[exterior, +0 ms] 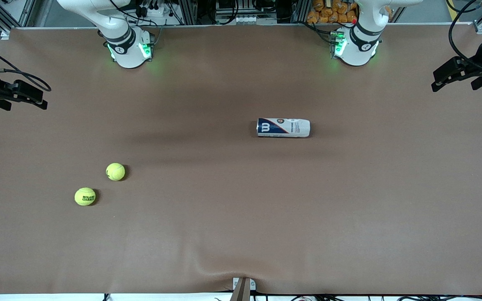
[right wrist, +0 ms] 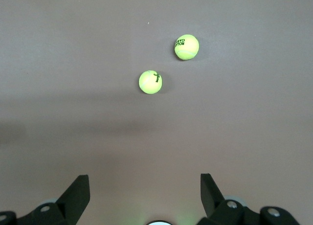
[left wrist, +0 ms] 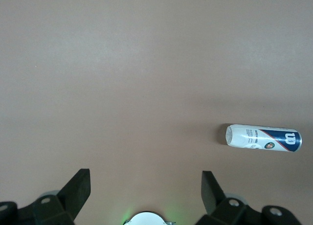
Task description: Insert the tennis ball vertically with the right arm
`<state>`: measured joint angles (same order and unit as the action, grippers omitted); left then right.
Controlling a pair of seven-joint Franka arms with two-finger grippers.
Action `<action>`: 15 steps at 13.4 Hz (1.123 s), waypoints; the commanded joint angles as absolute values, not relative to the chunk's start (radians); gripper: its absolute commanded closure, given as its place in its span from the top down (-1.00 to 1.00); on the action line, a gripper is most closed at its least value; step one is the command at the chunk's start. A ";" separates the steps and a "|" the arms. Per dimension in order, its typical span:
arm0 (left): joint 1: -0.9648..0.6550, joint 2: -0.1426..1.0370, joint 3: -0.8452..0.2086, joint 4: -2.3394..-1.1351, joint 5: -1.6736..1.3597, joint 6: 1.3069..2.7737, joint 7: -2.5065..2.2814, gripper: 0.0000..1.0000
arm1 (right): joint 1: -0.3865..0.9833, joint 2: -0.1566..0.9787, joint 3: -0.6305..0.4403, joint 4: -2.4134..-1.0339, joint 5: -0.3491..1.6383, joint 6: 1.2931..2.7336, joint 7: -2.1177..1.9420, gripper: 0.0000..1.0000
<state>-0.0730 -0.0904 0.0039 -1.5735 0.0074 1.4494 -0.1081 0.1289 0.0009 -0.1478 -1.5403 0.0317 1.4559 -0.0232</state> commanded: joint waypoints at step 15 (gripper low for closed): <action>-0.133 0.020 -0.106 -1.560 0.011 1.427 -0.094 1.00 | 0.176 0.032 -0.141 -1.565 0.026 1.542 -0.011 1.00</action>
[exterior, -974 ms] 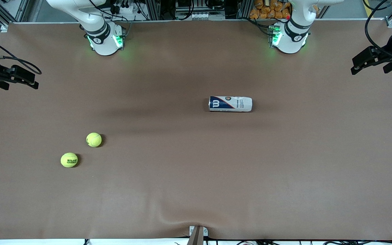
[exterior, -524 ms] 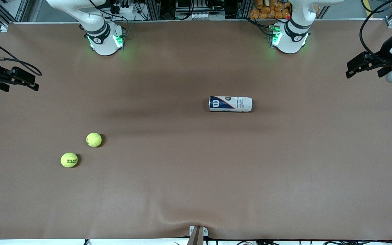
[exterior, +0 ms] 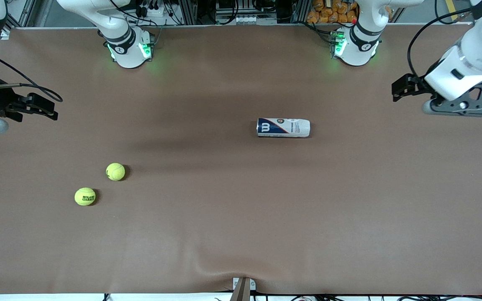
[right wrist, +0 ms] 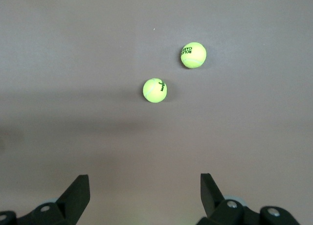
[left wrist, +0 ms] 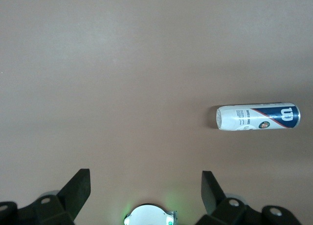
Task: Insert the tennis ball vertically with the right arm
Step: 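Reach the left gripper to the can while the right gripper reaches a ball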
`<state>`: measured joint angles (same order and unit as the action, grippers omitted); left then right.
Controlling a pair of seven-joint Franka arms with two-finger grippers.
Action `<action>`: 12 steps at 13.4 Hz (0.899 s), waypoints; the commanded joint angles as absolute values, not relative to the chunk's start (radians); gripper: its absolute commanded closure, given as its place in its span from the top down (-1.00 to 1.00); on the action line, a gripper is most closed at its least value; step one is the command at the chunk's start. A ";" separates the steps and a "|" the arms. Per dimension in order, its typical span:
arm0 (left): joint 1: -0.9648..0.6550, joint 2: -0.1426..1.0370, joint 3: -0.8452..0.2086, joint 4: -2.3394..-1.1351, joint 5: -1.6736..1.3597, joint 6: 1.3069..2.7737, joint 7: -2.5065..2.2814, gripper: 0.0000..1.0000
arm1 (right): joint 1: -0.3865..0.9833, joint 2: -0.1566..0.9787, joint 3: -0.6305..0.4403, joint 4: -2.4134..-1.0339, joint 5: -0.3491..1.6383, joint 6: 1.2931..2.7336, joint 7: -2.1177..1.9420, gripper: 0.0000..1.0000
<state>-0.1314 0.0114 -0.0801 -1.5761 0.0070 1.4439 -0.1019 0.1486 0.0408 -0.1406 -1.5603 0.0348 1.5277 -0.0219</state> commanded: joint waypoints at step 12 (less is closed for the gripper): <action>-0.166 0.205 -0.328 -1.557 0.086 1.494 -0.097 1.00 | 0.210 0.281 -0.144 -1.577 -0.018 1.583 -0.017 1.00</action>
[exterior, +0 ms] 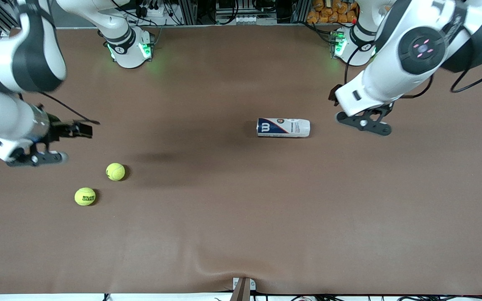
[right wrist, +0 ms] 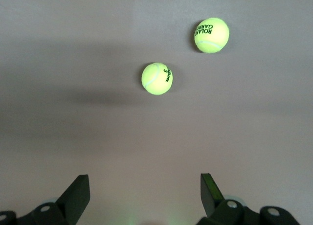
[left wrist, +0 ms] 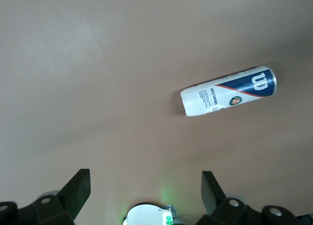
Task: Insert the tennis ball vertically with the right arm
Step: 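Reach the left gripper to the can while the right gripper reaches a ball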
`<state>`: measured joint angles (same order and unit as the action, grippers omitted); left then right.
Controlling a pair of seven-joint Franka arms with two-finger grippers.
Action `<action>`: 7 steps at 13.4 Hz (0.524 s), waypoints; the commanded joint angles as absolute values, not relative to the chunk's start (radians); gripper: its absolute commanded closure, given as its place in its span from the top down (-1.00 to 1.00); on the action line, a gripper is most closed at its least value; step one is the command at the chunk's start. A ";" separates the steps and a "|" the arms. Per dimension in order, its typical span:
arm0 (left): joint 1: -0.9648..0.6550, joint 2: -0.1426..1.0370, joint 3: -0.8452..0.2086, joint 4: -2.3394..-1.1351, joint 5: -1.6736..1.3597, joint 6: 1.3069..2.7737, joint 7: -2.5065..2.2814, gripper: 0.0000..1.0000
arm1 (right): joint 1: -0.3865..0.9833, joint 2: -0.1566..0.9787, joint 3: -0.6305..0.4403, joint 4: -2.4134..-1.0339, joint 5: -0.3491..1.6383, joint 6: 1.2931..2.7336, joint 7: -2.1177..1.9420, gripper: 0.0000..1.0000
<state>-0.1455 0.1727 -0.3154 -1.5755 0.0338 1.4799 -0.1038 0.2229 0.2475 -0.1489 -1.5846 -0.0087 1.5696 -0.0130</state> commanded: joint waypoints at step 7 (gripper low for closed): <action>-0.219 0.216 -0.330 -1.600 0.103 1.551 -0.098 1.00 | 0.184 0.394 -0.143 -1.770 0.003 1.868 -0.018 1.00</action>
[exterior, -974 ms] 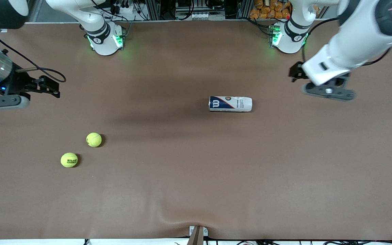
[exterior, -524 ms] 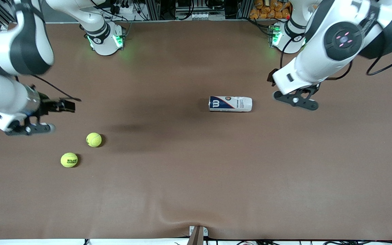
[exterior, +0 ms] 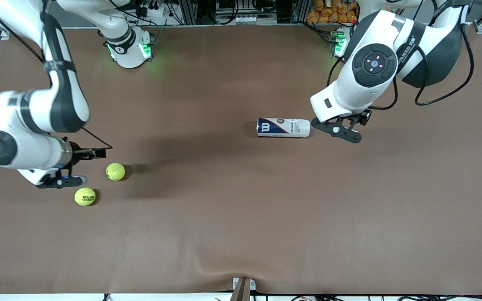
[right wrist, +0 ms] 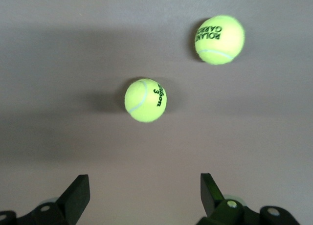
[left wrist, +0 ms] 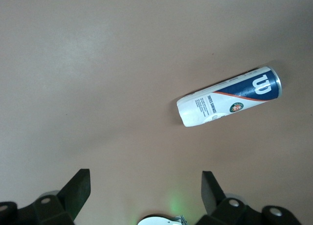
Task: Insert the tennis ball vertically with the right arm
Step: 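Reach the left gripper to the can while the right gripper reaches a ball, then grasp the Wilson can with the left gripper while the right gripper grasps a ball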
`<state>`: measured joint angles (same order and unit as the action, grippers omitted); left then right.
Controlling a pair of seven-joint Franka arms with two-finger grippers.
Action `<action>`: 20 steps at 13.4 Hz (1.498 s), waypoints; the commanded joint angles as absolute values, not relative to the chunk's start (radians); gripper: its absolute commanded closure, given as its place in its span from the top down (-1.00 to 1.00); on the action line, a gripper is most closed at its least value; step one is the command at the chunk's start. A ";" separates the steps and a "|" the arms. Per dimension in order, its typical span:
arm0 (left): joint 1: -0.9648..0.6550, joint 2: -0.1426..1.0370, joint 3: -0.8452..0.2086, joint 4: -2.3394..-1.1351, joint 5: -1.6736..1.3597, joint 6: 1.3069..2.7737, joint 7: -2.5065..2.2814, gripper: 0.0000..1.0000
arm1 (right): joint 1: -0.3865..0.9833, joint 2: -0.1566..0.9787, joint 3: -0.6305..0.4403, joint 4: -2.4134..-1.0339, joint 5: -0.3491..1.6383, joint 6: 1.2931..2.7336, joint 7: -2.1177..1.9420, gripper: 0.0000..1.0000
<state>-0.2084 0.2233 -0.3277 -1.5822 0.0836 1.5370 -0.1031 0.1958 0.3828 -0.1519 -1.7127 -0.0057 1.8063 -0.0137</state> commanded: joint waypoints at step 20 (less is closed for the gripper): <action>-0.537 0.288 -0.340 -1.816 0.267 1.873 -0.056 1.00 | 0.181 0.617 -0.143 -1.773 0.055 2.092 -0.021 1.00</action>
